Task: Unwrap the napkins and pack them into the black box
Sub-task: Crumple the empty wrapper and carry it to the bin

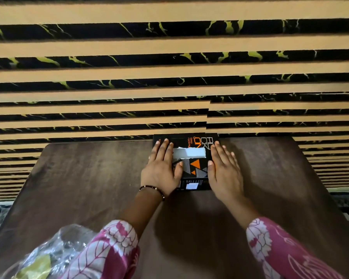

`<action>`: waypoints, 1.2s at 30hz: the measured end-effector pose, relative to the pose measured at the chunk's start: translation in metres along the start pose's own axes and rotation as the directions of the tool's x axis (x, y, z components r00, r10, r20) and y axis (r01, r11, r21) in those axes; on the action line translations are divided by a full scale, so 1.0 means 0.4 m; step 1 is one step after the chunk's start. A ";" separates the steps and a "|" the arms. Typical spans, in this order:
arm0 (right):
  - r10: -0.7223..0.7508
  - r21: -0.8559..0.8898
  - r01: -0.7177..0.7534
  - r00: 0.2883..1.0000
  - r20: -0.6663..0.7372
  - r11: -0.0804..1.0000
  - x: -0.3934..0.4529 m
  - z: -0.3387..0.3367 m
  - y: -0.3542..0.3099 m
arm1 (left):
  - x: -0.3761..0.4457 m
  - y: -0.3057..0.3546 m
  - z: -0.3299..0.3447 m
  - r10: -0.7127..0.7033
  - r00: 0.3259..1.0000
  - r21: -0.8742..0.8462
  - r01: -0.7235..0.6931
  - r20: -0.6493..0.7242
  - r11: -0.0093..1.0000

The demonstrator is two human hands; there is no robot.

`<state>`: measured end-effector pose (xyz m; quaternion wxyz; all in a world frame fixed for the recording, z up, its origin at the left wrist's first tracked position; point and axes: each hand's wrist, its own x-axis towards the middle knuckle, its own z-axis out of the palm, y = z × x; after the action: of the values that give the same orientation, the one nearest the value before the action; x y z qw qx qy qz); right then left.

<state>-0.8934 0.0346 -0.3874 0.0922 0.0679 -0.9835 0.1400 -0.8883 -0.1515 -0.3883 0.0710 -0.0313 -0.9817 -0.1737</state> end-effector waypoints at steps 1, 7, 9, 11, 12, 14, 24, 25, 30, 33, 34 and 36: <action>-0.001 0.003 0.001 1.000 -0.004 1.000 0.020 0.004 0.003 | 0.021 -0.003 0.002 -0.001 1.000 0.000 0.001 -0.002 1.000; 0.000 0.029 0.001 1.000 -0.017 1.000 0.124 0.027 0.014 | 0.122 -0.014 0.015 -0.021 1.000 -0.001 0.021 0.005 1.000; -0.006 0.022 0.006 1.000 -0.015 1.000 0.133 0.030 0.019 | 0.126 -0.012 0.017 -0.029 1.000 0.003 0.029 0.001 1.000; -0.010 0.002 0.010 1.000 0.019 1.000 0.136 0.031 0.023 | 0.128 -0.012 0.019 -0.029 0.999 0.006 0.029 0.017 1.000; -0.008 -0.010 0.008 0.999 0.050 1.000 0.136 0.025 0.022 | 0.128 -0.011 0.015 -0.034 0.999 0.004 0.033 0.029 0.999; 0.031 -0.036 -0.026 0.988 0.149 0.999 0.141 0.016 0.018 | 0.135 -0.009 0.009 -0.054 0.995 0.028 0.052 0.086 0.998; 0.065 0.145 -0.074 0.996 0.069 0.987 -0.151 -0.103 -0.138 | -0.140 -0.005 -0.095 -0.040 0.996 0.044 0.036 0.083 0.998; 0.070 0.181 -0.089 0.991 0.113 0.979 -0.216 -0.107 -0.170 | -0.209 -0.017 -0.108 -0.060 0.995 0.013 0.060 0.074 0.998; -0.029 0.334 -0.129 0.902 0.430 0.934 -0.486 -0.088 -0.299 | -0.468 -0.072 -0.140 -0.107 0.994 -0.063 0.107 0.004 0.992; -0.069 0.406 -0.225 0.801 0.594 0.886 -0.556 -0.051 -0.352 | -0.588 -0.129 -0.179 -0.197 0.977 -0.059 0.192 -0.087 0.980; -0.073 0.454 -0.281 0.781 0.620 0.845 -0.565 -0.039 -0.366 | -0.626 -0.152 -0.191 -0.244 0.962 -0.051 0.240 -0.118 0.969; -0.038 0.591 -0.457 0.769 0.638 0.665 -0.576 -0.019 -0.403 | -0.716 -0.213 -0.212 -0.365 0.911 -0.051 0.363 -0.193 0.931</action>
<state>-0.6423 -0.0917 -0.3839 -0.2764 0.0180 -0.8244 0.4937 -0.6019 -0.2712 -0.3813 0.1352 0.1691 -0.9570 -0.1932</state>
